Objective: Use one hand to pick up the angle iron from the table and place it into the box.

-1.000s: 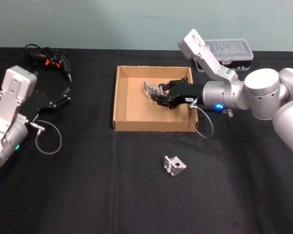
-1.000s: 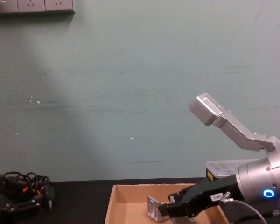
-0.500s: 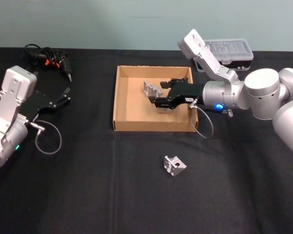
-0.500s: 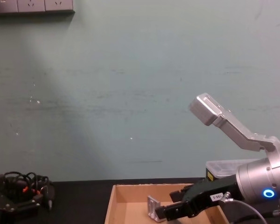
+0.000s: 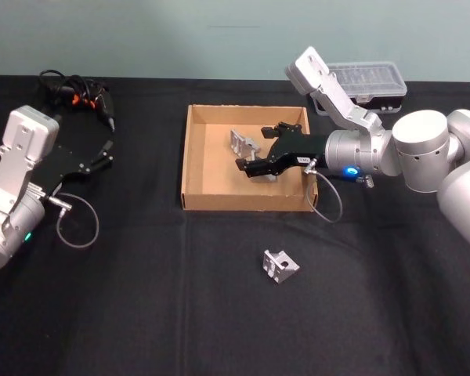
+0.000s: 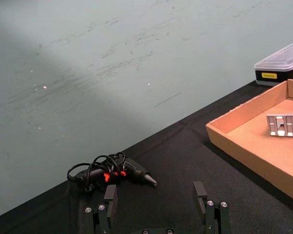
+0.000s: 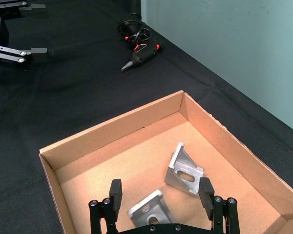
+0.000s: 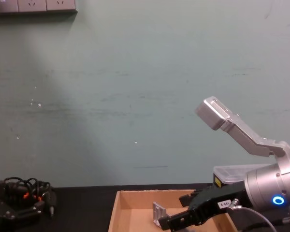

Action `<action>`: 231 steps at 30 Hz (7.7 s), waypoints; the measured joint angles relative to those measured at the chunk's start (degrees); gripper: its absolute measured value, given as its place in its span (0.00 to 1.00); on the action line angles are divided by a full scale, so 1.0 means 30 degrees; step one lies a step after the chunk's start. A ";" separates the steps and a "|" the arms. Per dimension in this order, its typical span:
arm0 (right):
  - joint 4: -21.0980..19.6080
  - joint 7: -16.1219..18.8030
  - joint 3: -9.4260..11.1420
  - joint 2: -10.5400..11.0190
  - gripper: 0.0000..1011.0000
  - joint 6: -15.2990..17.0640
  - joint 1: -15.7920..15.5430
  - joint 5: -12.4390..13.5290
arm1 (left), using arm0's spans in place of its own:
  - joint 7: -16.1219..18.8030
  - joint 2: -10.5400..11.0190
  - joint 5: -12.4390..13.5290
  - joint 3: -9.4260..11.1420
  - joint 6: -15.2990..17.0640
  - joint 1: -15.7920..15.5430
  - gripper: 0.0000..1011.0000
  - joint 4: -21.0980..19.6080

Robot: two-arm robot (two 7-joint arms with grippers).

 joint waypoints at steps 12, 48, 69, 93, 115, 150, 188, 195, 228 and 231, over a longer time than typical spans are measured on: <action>0.0000 0.0000 0.0000 0.0000 0.99 0.0000 0.0000 0.0000 | 0.0000 0.0000 0.0000 -0.0001 0.0000 0.0001 1.00 0.0000; -0.5110 0.0578 0.2015 0.1746 0.99 0.0086 -0.2232 0.1707 | 0.0000 0.0000 -0.0001 0.0000 0.0000 0.0000 1.00 0.0000; -0.9390 0.1327 0.1761 0.4541 0.99 0.0550 -0.4215 0.3495 | 0.0000 0.0000 0.0000 -0.0001 0.0000 0.0000 1.00 0.0000; -1.0662 0.5300 -0.0287 0.7832 0.99 -0.1079 -0.4859 0.4142 | 0.0000 -0.0001 0.0000 -0.0001 0.0000 0.0000 1.00 0.0000; -0.8409 0.7284 -0.2094 0.7801 0.99 -0.2272 -0.3757 0.3609 | 0.0001 0.0000 0.0000 0.0000 0.0000 -0.0001 1.00 0.0000; -0.6620 0.7109 -0.2841 0.6190 0.99 -0.3497 -0.3286 0.2422 | 0.0000 0.0000 -0.0001 0.0000 -0.0001 0.0000 1.00 0.0000; -0.6315 0.6541 -0.2891 0.5598 0.99 -0.3509 -0.3575 0.2038 | 0.0000 0.0000 -0.0002 0.0000 -0.0001 0.0000 1.00 0.0000; -0.6366 0.6249 -0.2865 0.5527 0.99 -0.3499 -0.3697 0.1863 | 0.0000 0.0000 -0.0001 0.0000 0.0000 0.0000 1.00 0.0000; -0.6378 0.6280 -0.2861 0.5549 0.99 -0.3474 -0.3681 0.1885 | 0.0000 0.0000 -0.0001 0.0001 -0.0001 0.0000 1.00 0.0001; -0.6379 0.6291 -0.2861 0.5549 0.99 -0.3473 -0.3681 0.1890 | 0.0000 0.0000 -0.0001 0.0000 0.0000 0.0001 1.00 0.0000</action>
